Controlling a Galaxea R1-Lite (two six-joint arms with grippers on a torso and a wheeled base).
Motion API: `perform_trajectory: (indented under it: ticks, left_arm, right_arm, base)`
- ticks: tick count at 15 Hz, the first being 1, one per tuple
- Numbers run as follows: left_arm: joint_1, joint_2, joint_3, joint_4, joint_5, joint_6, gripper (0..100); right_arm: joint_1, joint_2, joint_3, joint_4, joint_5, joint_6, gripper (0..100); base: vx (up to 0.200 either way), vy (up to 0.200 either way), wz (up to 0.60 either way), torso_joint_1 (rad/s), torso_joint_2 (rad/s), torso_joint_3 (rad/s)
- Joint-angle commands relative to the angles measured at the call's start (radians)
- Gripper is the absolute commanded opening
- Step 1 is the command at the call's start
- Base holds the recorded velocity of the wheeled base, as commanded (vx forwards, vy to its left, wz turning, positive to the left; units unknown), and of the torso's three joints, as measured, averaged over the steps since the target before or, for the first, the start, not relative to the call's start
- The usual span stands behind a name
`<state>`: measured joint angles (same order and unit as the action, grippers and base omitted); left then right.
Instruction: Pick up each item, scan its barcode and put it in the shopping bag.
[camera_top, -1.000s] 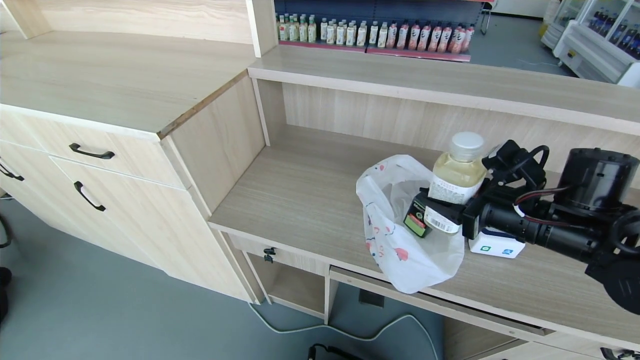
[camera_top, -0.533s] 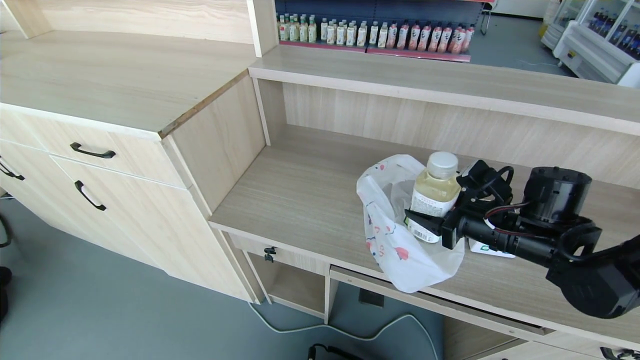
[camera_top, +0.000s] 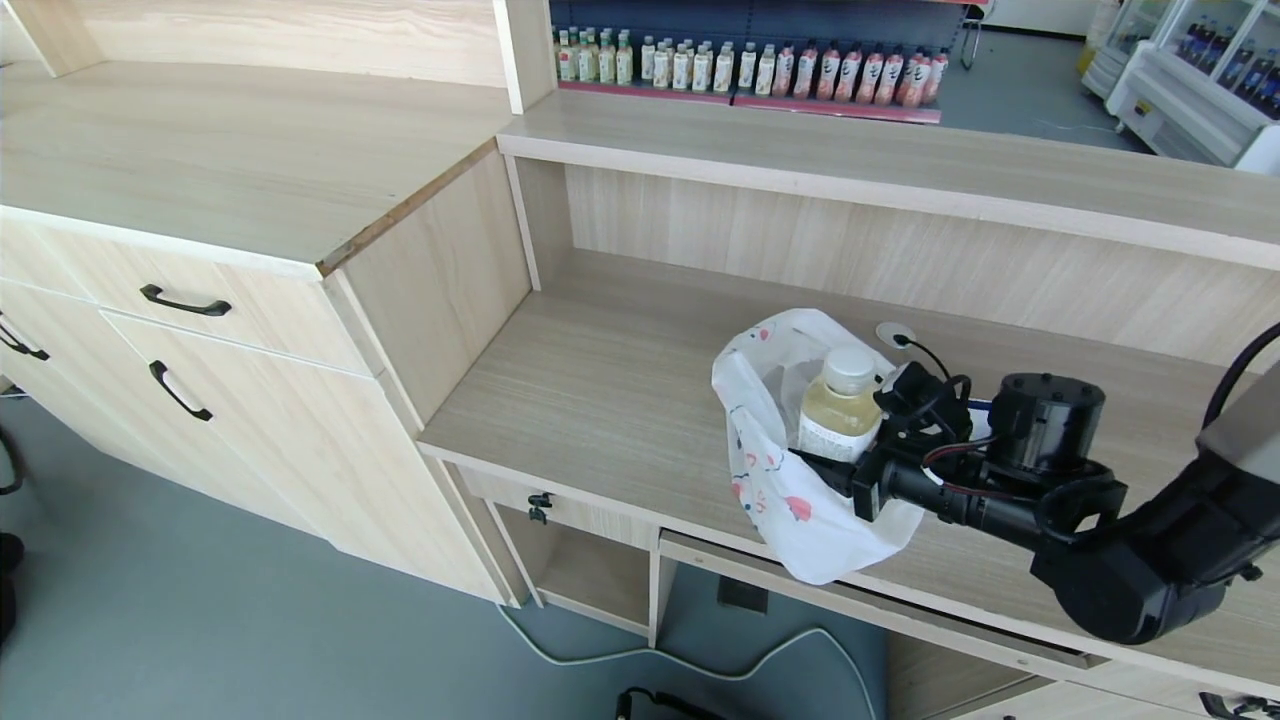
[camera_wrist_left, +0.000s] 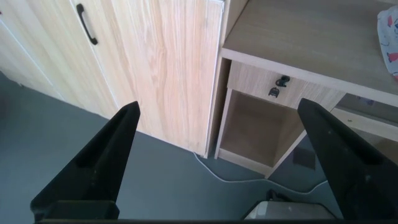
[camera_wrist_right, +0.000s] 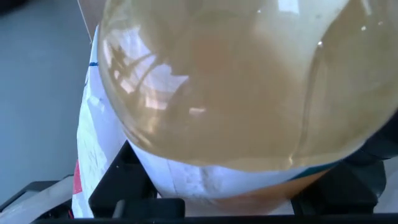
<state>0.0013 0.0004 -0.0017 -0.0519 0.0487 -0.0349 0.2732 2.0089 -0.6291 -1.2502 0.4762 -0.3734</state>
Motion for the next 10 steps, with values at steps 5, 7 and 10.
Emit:
perform_trajectory:
  ticks: [5,7,10]
  left_arm:
    - [0.000,0.000,0.000,0.000,0.000,0.000,100]
    - [0.000,0.000,0.000,0.000,0.000,0.000,100]
    - [0.002,0.000,0.000,0.000,0.000,0.000,100]
  right_arm:
    - [0.017,0.126,0.006,-0.133,0.001,-0.001,0]
    - [0.017,0.146,0.009,-0.163,0.001,-0.004,0]
    - [0.014,0.172,0.012,-0.196,0.001,-0.007,0]
  base:
    - [0.000,0.000,0.00,0.000,0.00,0.000]
    - [0.000,0.000,0.00,0.000,0.00,0.000]
    - [0.000,0.000,0.00,0.000,0.00,0.000]
